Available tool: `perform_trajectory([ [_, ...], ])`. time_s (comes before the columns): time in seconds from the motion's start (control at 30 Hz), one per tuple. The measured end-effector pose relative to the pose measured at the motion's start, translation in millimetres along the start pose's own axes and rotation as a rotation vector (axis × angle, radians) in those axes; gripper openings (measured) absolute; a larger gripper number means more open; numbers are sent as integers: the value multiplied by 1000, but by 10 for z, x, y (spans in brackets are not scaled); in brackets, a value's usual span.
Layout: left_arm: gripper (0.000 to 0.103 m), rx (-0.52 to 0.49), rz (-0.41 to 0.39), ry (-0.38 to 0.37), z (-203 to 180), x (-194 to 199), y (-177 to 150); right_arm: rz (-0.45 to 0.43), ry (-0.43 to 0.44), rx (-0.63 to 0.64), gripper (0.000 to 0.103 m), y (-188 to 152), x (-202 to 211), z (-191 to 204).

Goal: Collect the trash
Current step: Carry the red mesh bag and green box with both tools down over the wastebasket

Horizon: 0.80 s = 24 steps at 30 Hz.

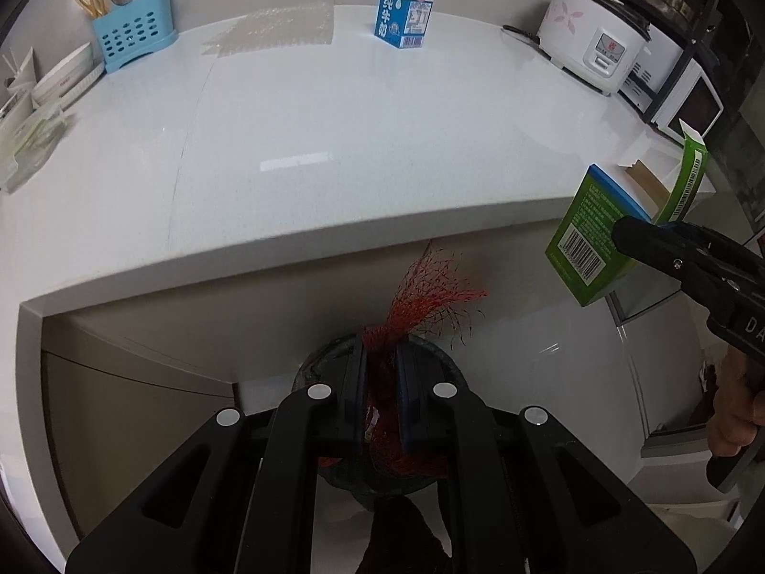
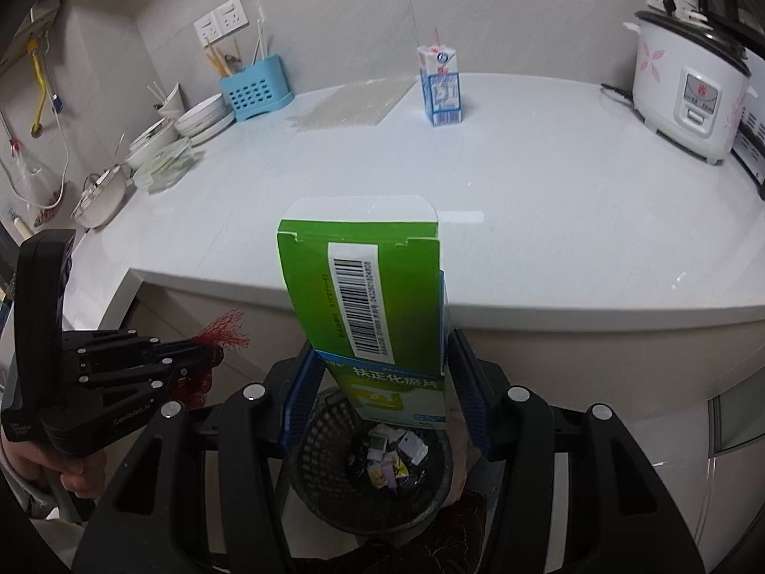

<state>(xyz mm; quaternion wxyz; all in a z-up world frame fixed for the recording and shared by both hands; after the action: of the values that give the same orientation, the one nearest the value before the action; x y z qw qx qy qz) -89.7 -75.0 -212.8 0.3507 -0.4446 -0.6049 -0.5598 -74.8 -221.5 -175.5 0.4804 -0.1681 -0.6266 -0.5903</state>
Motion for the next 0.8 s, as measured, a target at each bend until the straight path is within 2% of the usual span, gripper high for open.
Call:
perform_trajectory([
  [0.3, 9, 11, 76, -17, 10, -404, -307, 82, 36, 0, 50, -456, -415, 82],
  [0.47, 9, 56, 123, -33, 138, -639, -428, 147, 22, -4, 50, -636, -658, 59],
  [0.8, 9, 67, 151, -53, 206, -888, -559, 276, 0, -55, 50, -950, -1171, -1],
])
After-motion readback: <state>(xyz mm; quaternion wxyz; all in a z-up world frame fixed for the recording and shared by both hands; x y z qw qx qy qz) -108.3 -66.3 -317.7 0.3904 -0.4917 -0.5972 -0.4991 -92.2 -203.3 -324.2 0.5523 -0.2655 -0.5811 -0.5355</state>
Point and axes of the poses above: each gripper's, at about its wrist camera, not at the fingertips, and x roughly against the way its jaws point, z to its left, y to its top, the point moved 5 cm from there along -x, roughly the way its jaws point, and after that the axes turned 5 degrees about z, right-handed, at the moved point
